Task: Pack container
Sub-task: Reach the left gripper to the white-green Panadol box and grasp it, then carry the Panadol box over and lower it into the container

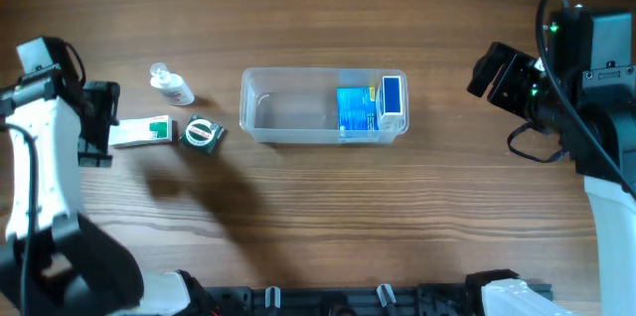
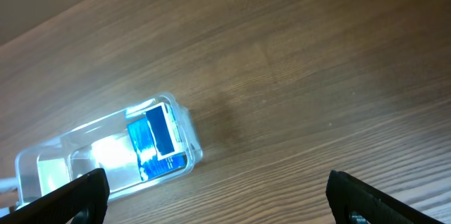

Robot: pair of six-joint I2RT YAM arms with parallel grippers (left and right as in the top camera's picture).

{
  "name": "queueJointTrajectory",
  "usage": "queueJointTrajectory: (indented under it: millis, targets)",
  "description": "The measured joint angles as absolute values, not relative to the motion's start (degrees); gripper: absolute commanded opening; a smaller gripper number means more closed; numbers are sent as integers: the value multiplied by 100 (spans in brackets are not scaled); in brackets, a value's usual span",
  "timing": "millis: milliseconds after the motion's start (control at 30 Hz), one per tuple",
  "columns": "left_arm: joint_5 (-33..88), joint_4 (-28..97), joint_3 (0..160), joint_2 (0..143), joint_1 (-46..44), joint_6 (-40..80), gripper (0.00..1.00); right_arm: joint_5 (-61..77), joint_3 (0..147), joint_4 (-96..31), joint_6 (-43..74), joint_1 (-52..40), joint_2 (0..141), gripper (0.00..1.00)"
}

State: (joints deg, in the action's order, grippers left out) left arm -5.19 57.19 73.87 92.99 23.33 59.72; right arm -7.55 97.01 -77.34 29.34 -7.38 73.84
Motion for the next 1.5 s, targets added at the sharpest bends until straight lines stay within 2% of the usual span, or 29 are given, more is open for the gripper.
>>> queueJointTrajectory:
  millis: [200, 500, 600, 700, 733, 833, 867, 933, 1267, 1500]
  targets:
    - [-117, 5030, 7382, 10204, 2333, 6160, 94, -755, 9701, -7734, 2934, -738, 7384, 100]
    - [279, 4781, 7371, 11039, 2331, 6202, 88, -755, 9701, -7734, 2934, -738, 7384, 100]
    - [294, 4755, 7371, 11144, 2331, 6189, 73, -755, 9701, -7736, 2934, -738, 7384, 100]
    - [298, 4751, 7371, 11255, 2331, 6121, 51, -755, 9701, -7734, 2934, -738, 7384, 100]
    - [294, 4746, 7371, 11273, 2331, 6128, 40, -755, 9701, -7734, 2934, -738, 7384, 100]
    - [298, 4740, 7369, 11284, 2333, 6016, 22, -755, 9701, -7734, 2934, -738, 7384, 100]
    - [298, 4753, 7380, 11275, 2333, 5909, 12, -755, 9701, -7734, 2934, -738, 7384, 100]
    - [316, 4751, 7395, 11227, 2344, 5752, 7, -755, 9701, -7734, 2934, -738, 7384, 100]
    - [390, 5339, 7349, 10680, 2637, 4779, 14, -755, 9701, -7734, 2934, -738, 7384, 100]
    - [598, 6045, 7432, 8383, 2519, 4169, 26, -755, 9701, -7734, 2934, -738, 7384, 100]
